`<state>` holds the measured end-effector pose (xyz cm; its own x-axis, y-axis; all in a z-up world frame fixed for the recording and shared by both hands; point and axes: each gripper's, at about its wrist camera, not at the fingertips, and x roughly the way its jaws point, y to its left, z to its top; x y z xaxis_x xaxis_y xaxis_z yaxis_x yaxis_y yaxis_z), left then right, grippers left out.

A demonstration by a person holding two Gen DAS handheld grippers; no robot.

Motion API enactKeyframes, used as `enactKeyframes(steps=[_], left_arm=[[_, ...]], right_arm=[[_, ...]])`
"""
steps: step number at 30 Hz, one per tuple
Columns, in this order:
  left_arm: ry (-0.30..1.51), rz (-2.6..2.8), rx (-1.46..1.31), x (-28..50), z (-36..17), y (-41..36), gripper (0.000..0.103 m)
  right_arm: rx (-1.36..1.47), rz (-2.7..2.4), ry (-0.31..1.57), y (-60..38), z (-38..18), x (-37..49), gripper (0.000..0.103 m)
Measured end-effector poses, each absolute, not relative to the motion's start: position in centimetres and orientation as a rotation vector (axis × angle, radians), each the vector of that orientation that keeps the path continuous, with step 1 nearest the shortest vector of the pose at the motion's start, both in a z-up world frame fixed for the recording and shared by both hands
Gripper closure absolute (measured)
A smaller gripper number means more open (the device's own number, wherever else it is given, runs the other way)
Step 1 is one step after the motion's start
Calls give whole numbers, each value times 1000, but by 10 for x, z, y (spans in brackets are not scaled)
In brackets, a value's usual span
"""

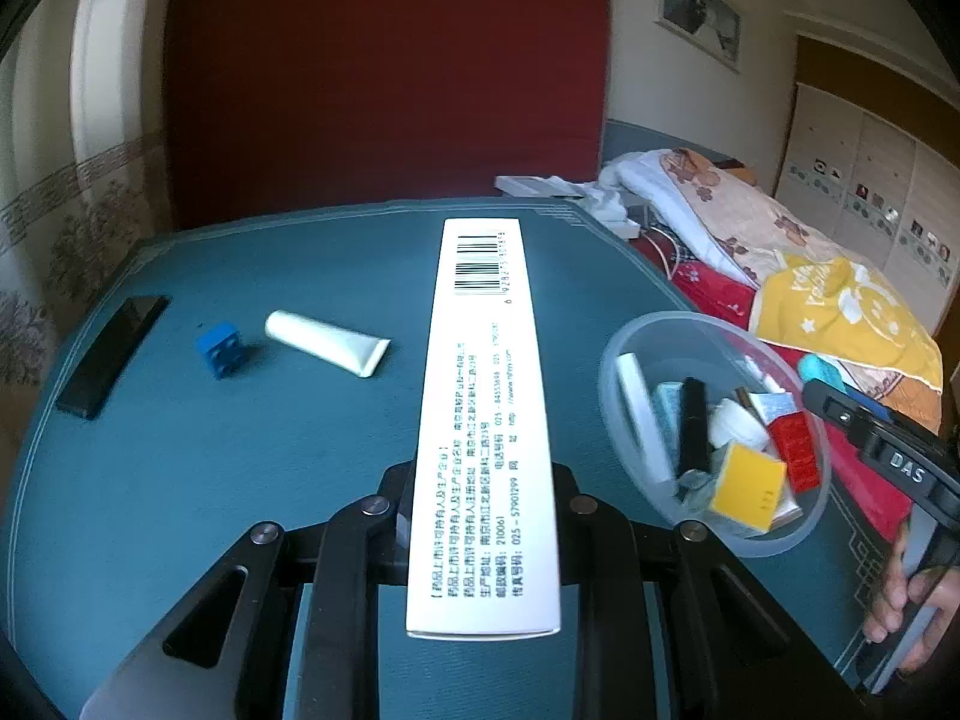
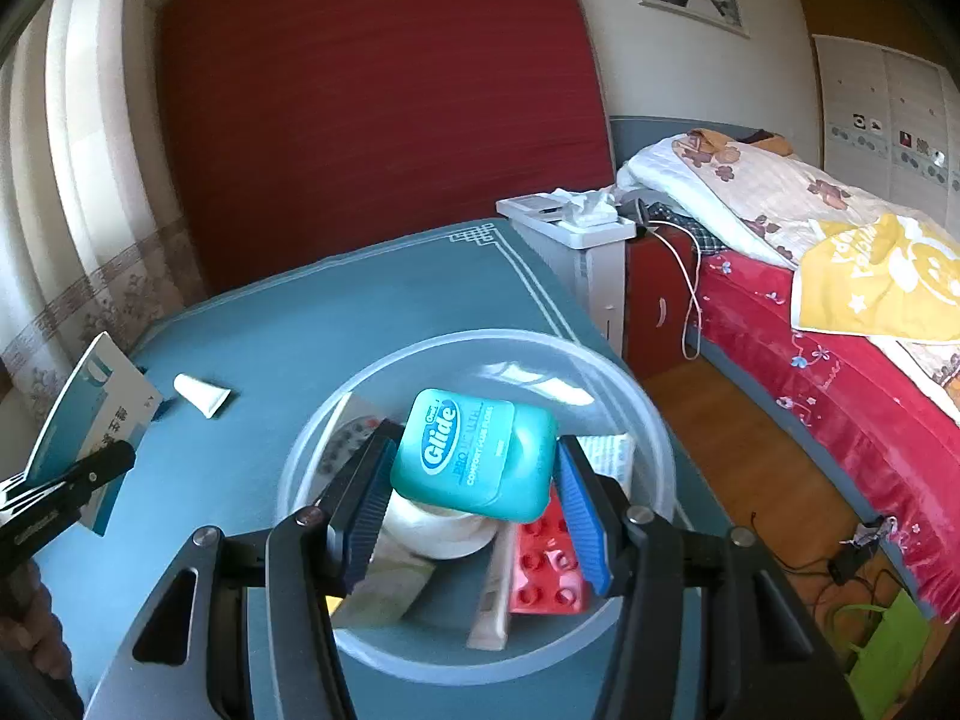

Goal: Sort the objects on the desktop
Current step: 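Carry the vitamin box and floss box over the clear bowl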

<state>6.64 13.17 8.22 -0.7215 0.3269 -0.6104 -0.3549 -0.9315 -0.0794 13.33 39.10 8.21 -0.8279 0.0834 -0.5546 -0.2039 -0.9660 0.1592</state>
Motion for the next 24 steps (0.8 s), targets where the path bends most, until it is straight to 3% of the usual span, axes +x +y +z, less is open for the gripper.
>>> enactKeyframes(steps=[24], left_arm=[[141, 2460, -878, 55, 88, 232, 77]], right_arm=[[-783, 2813, 486, 435, 86, 120, 45]])
